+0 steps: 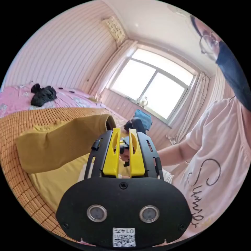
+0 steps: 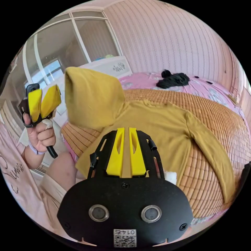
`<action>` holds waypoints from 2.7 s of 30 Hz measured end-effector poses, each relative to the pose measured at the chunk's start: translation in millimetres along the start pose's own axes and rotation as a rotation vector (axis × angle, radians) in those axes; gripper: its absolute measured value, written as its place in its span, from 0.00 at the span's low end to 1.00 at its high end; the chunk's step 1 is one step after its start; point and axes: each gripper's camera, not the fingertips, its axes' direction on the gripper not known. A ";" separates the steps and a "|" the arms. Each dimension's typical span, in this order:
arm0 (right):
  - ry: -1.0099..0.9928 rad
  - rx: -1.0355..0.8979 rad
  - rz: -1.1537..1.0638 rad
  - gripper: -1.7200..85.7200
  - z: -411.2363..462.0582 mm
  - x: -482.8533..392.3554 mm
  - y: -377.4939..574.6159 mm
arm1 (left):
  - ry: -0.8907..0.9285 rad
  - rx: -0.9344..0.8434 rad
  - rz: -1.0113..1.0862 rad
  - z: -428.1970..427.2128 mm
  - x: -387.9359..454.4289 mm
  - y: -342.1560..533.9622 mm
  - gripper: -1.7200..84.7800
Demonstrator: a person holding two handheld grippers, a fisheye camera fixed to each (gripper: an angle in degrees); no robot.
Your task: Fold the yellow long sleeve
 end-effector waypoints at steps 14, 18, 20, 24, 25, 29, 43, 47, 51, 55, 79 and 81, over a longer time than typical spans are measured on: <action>0.020 -0.071 0.340 0.13 -39.5 116.5 25.8 | -0.288 -0.451 -0.056 244.2 -26.7 100.0 0.13; 0.027 -0.107 0.375 0.11 -42.5 135.1 22.2 | -0.346 -0.553 -0.021 303.9 -41.9 103.3 0.13; 0.043 -0.122 0.326 0.10 -49.9 135.4 19.6 | -0.403 -0.644 0.017 337.3 -55.6 118.5 0.10; -0.028 -0.089 0.261 0.05 -88.3 138.1 11.0 | -0.372 -0.616 -0.022 340.6 -65.9 122.0 0.08; -0.070 -0.028 0.256 0.05 -111.0 137.7 8.7 | -0.379 -0.555 0.008 333.7 -60.6 119.4 0.08; -0.128 0.178 0.240 0.04 -187.1 134.2 13.5 | -0.332 -0.346 0.231 306.7 -18.4 104.1 0.08; 0.019 0.004 0.547 0.09 -200.2 199.5 60.0 | -0.234 -0.591 0.111 361.1 -62.6 160.8 0.09; 0.179 0.130 0.694 0.11 -236.4 241.1 67.5 | -0.237 -0.608 0.133 387.5 -73.6 159.2 0.09; 0.481 0.182 0.826 0.15 -271.2 289.4 73.1 | -0.273 -0.669 0.119 409.9 -92.9 170.9 0.09; 0.631 0.180 0.979 0.17 -280.0 328.2 83.0 | -0.245 -0.663 0.122 403.1 -103.4 171.4 0.09; 0.072 0.504 0.531 0.02 -345.4 260.2 52.2 | -0.180 -0.560 -0.045 260.2 -174.4 115.4 0.08; -0.049 0.586 0.437 0.02 -348.8 240.6 28.5 | -0.192 -0.505 -0.094 233.0 -182.6 108.3 0.08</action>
